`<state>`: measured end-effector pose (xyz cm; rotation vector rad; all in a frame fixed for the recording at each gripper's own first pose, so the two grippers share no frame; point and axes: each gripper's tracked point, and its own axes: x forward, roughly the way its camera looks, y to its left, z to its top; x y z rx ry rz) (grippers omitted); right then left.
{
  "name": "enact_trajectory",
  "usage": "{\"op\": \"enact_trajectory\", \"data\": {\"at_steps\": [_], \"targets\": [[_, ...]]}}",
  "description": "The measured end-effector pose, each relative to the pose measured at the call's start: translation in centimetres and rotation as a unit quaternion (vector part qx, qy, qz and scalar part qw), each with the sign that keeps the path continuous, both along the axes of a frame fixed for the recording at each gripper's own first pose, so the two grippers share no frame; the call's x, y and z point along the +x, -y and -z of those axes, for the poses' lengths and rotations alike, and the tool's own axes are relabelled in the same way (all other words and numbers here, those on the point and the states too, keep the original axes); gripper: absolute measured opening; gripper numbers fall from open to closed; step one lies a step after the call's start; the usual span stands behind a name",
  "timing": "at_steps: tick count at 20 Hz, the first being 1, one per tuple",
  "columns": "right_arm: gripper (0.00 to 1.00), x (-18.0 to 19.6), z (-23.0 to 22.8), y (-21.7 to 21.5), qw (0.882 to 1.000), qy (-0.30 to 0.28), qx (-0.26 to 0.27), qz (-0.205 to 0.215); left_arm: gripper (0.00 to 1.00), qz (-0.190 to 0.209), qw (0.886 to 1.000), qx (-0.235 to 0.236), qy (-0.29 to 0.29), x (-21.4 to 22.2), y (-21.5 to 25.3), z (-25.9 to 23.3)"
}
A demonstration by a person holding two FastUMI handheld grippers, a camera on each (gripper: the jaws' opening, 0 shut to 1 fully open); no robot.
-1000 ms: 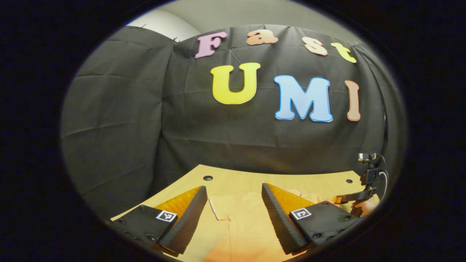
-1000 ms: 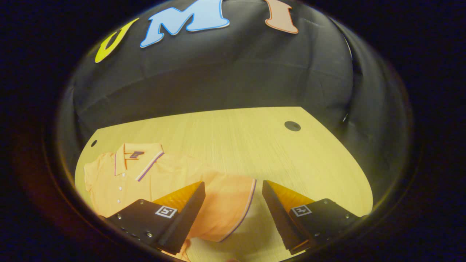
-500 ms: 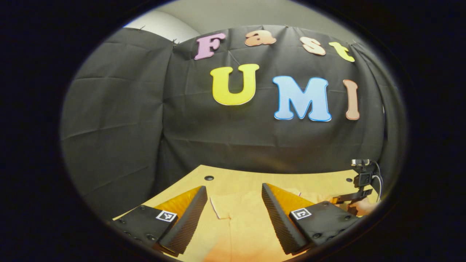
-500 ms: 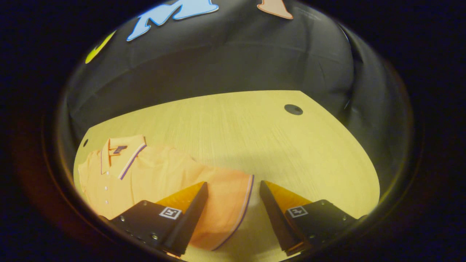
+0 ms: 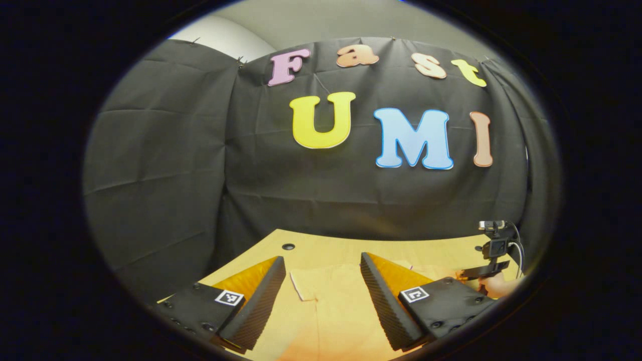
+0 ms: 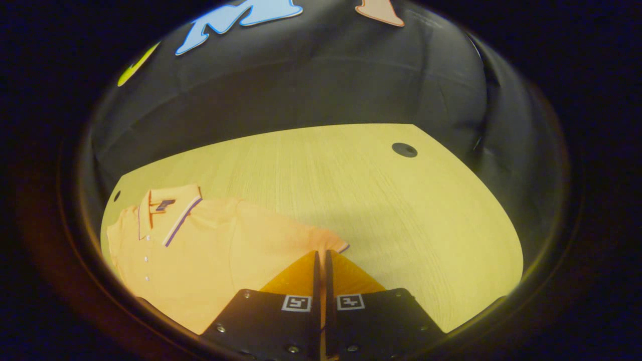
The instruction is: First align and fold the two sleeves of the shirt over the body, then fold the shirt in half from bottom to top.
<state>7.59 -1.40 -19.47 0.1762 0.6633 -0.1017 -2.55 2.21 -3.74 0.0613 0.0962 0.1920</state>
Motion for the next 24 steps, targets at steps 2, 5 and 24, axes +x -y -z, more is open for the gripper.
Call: {"op": "enact_trajectory", "data": {"at_steps": [2, 5, 24], "targets": [[0.04, 0.3, -1.1, 0.0, 1.0, 0.014, -0.019, -0.01, 0.99, -0.001, 1.0, 0.001, 0.0, -0.3, -0.2, 0.0], [0.05, 0.3, -4.1, -1.0, 0.998, 0.051, -0.035, -0.026, 0.99, -0.004, 1.0, 0.001, 0.003, -0.5, -0.4, -0.3], [0.05, -1.3, -5.7, -13.2, 0.983, 0.077, -0.021, -0.164, 0.99, -0.046, 0.999, -0.016, 0.012, -2.6, -2.8, -0.2]]}}
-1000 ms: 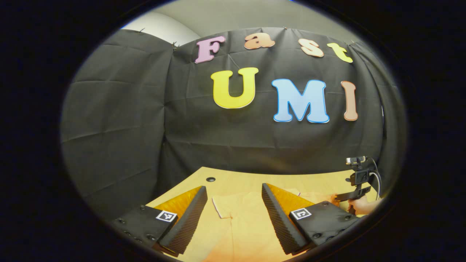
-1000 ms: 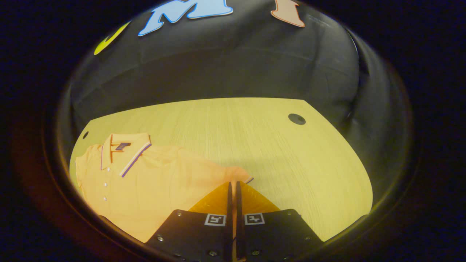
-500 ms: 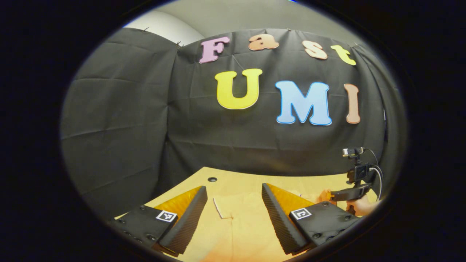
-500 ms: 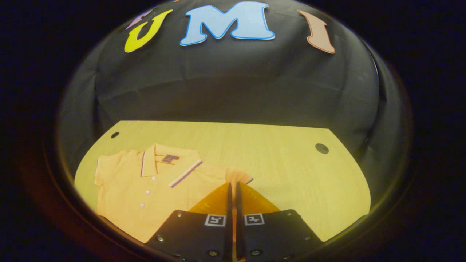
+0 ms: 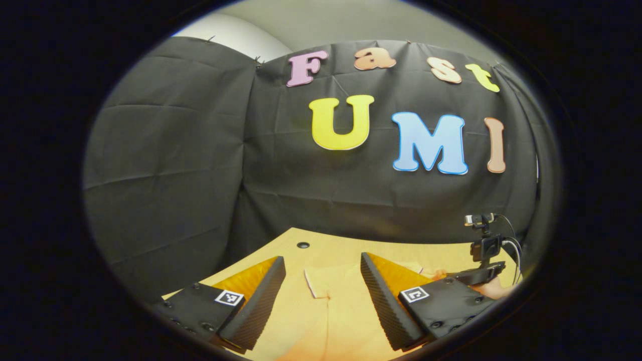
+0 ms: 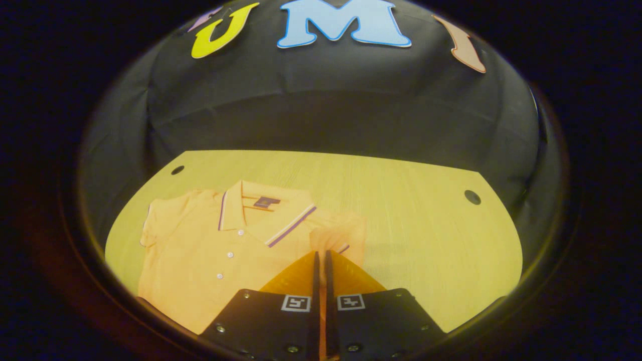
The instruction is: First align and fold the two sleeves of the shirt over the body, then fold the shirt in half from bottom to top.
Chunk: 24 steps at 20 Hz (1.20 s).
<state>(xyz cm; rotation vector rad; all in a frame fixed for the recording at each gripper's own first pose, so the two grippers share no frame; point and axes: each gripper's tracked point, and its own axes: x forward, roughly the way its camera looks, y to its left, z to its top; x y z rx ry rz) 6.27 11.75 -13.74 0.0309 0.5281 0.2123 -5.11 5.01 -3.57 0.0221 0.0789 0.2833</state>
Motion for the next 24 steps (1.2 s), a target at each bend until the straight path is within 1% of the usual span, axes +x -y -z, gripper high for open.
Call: {"op": "enact_trajectory", "data": {"at_steps": [3, 7, 8, 9, 10, 12, 13, 14, 15, 16, 17, 18, 19, 21, 24], "targets": [[0.07, -0.4, 0.9, -0.9, 1.0, -0.012, -0.001, -0.013, 0.99, -0.005, 1.0, -0.001, -0.003, -0.4, -0.3, 0.2], [0.18, -1.0, 0.8, -1.7, 1.0, -0.014, 0.001, -0.025, 0.99, -0.006, 1.0, 0.007, 0.001, -0.5, -0.9, -0.1], [0.25, -1.2, 0.7, -1.7, 1.0, -0.014, -0.001, -0.024, 0.99, -0.003, 1.0, 0.005, 0.003, -0.3, -1.0, -0.2], [0.3, -1.5, 0.5, -1.8, 1.0, -0.013, 0.002, -0.027, 0.99, 0.001, 1.0, 0.004, 0.003, -0.1, -1.1, -0.1], [0.4, -1.6, 0.2, -2.0, 1.0, -0.01, 0.003, -0.025, 0.99, 0.007, 1.0, 0.004, 0.003, 0.3, -1.2, 0.0], [0.47, -2.1, -0.8, -2.1, 1.0, -0.002, 0.009, -0.025, 0.99, 0.02, 1.0, 0.005, 0.001, 1.3, -1.3, 0.2], [0.6, -2.6, -1.5, -1.9, 1.0, 0.004, 0.009, -0.024, 0.99, 0.028, 1.0, 0.005, 0.0, 1.9, -1.3, 0.4], [0.64, -2.9, -2.2, -1.8, 1.0, 0.011, 0.008, -0.022, 0.99, 0.035, 0.999, 0.004, -0.002, 2.5, -1.4, 0.5], [0.74, -3.3, -3.0, -1.7, 1.0, 0.02, 0.007, -0.02, 0.99, 0.044, 0.999, 0.001, -0.003, 3.2, -1.6, 0.8], [0.79, -3.8, -3.8, -1.7, 0.999, 0.028, 0.007, -0.018, 0.99, 0.053, 0.999, -0.001, -0.006, 3.9, -1.7, 1.1], [0.91, -4.4, -4.6, -1.7, 0.999, 0.037, 0.008, -0.014, 0.99, 0.062, 0.998, -0.005, -0.01, 4.7, -1.9, 1.8], [0.95, -5.1, -5.7, -1.5, 0.999, 0.048, 0.006, -0.007, 0.99, 0.071, 0.997, -0.008, -0.012, 5.5, -2.2, 2.3], [0.98, -5.7, -6.5, -1.3, 0.998, 0.059, 0.003, 0.0, 0.99, 0.08, 0.997, -0.011, -0.016, 6.4, -2.7, 2.9], [0.98, -7.4, -8.5, -1.4, 0.997, 0.079, 0.001, 0.01, 0.99, 0.095, 0.995, -0.018, -0.024, 8.3, -3.7, 4.0], [0.98, -10.0, -11.0, -1.2, 0.994, 0.101, 0.002, 0.04, 0.99, 0.116, 0.992, -0.027, -0.04, 11.3, -5.4, 6.2]]}}
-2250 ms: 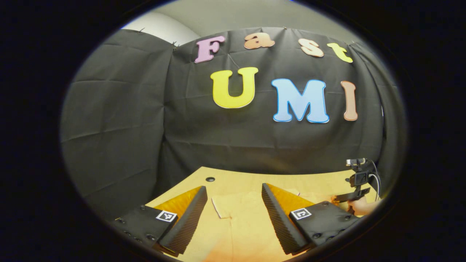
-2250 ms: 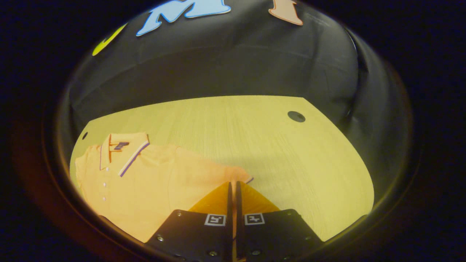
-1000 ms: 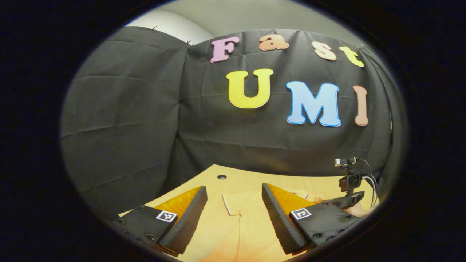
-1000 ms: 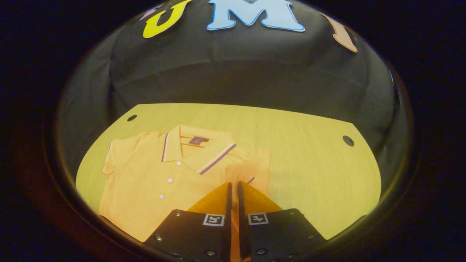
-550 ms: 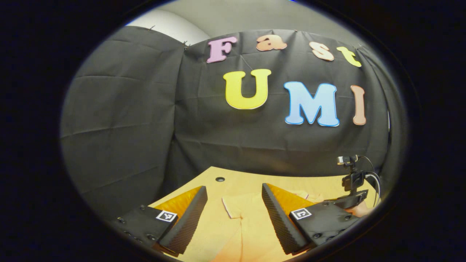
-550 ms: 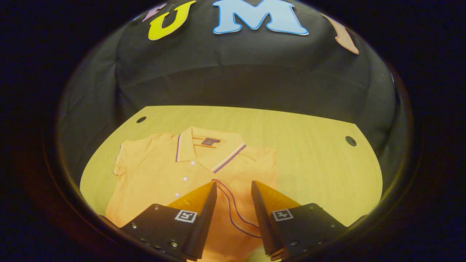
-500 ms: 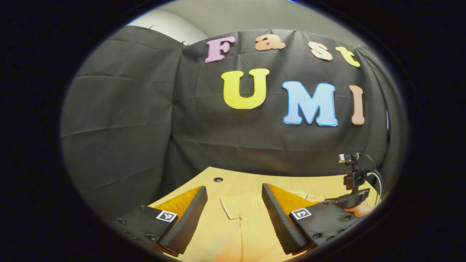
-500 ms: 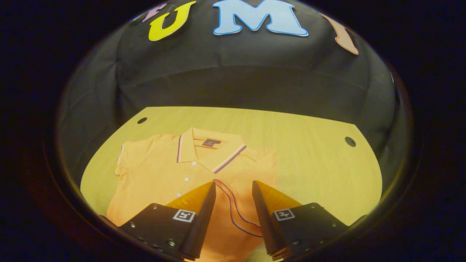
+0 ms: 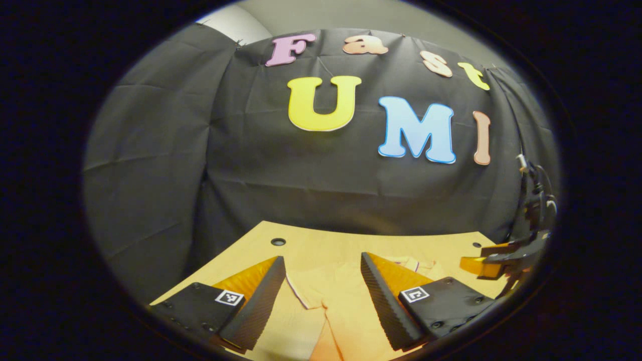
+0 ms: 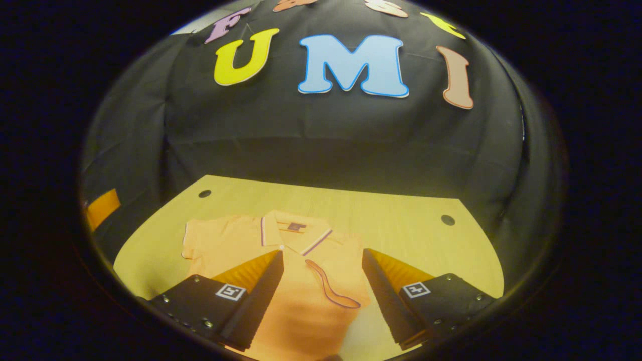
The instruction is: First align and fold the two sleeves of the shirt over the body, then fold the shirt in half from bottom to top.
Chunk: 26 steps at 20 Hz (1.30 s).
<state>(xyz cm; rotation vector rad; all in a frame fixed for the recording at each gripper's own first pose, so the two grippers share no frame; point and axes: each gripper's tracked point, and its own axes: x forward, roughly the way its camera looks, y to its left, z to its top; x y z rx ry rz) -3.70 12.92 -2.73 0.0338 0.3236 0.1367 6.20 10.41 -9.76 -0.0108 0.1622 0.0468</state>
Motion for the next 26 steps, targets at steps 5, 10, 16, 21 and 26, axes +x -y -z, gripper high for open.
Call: {"op": "enact_trajectory", "data": {"at_steps": [5, 10, 16, 21, 26], "targets": [[0.97, -3.6, -2.7, 0.1, 0.999, 0.023, 0.01, 0.046, 0.99, 0.011, 0.999, 0.009, -0.032, 5.8, -3.3, 4.5], [0.97, -7.3, -3.7, -0.6, 0.998, 0.024, 0.012, 0.053, 0.99, -0.004, 0.997, 0.007, -0.081, 11.2, -5.7, 10.6], [0.98, -10.4, -2.7, 0.4, 0.997, 0.009, 0.021, 0.074, 0.99, -0.031, 0.99, -0.004, -0.139, 15.1, -8.1, 17.9], [0.98, -12.2, -1.3, 2.5, 0.995, -0.012, 0.019, 0.101, 0.99, -0.036, 0.986, 0.002, -0.162, 17.0, -8.7, 20.8], [0.98, -13.2, -1.0, 4.0, 0.992, -0.02, 0.028, 0.123, 0.99, -0.037, 0.981, -0.006, -0.192, 17.0, -8.0, 22.9]]}}
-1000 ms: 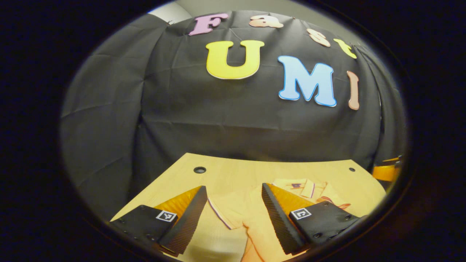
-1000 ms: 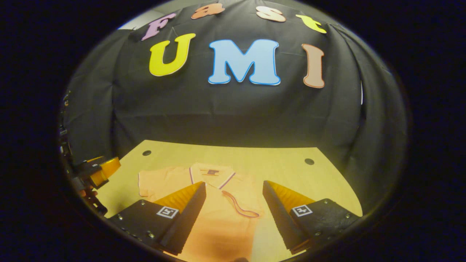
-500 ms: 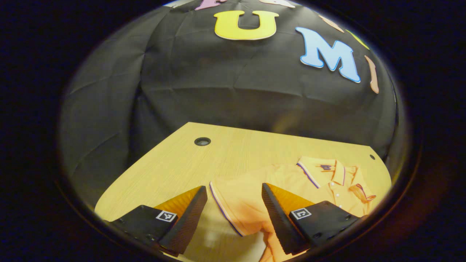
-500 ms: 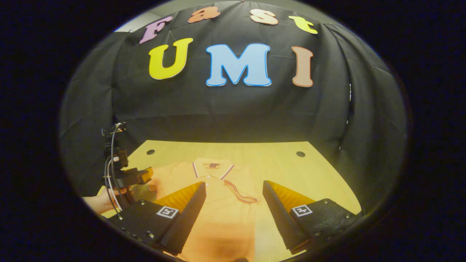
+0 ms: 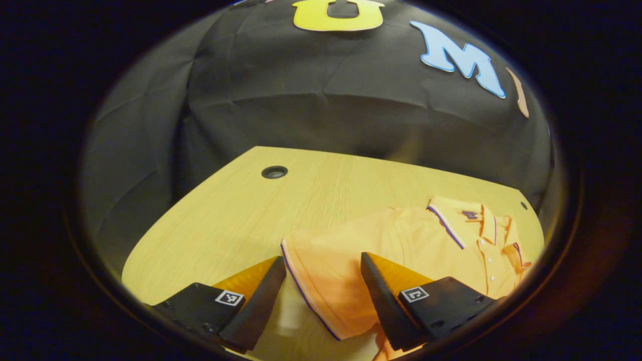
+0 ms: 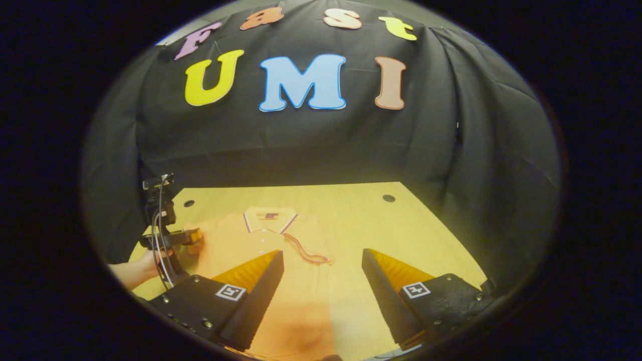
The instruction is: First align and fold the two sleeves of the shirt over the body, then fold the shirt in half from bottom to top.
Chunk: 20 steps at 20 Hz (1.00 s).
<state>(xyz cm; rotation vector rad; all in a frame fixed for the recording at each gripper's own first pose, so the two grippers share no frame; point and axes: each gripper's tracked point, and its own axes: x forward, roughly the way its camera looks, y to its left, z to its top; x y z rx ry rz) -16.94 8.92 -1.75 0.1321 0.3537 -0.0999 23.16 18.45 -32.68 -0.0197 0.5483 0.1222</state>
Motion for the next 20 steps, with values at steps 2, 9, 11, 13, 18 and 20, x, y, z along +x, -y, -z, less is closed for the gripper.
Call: {"op": "enact_trajectory", "data": {"at_steps": [2, 9, 11, 13, 18, 20], "targets": [[0.97, 0.0, 0.4, 0.2, 1.0, -0.005, 0.006, 0.001, 0.98, 0.006, 1.0, -0.007, 0.007, 0.6, 0.5, -0.2], [0.94, 0.1, 1.2, 0.3, 1.0, -0.015, 0.022, -0.005, 0.51, -0.003, 1.0, 0.024, -0.002, 0.7, -0.3, 0.4], [0.94, -0.2, 1.6, 0.7, 0.999, -0.02, 0.029, -0.002, 0.27, -0.003, 1.0, 0.025, 0.002, 0.9, -0.2, 0.3], [0.98, -0.4, 2.0, 1.1, 0.999, -0.023, 0.037, 0.004, 0.07, 0.002, 0.999, 0.037, -0.003, 0.9, 0.2, 0.3], [0.98, -0.9, 2.6, 2.6, 0.998, -0.032, 0.043, 0.022, 0.07, 0.006, 0.999, 0.046, 0.02, 0.9, 1.2, -2.3], [0.98, -0.9, 2.8, 2.7, 0.998, -0.034, 0.049, 0.023, 0.07, 0.016, 0.998, 0.049, 0.031, 0.9, 2.2, -3.6]]}}
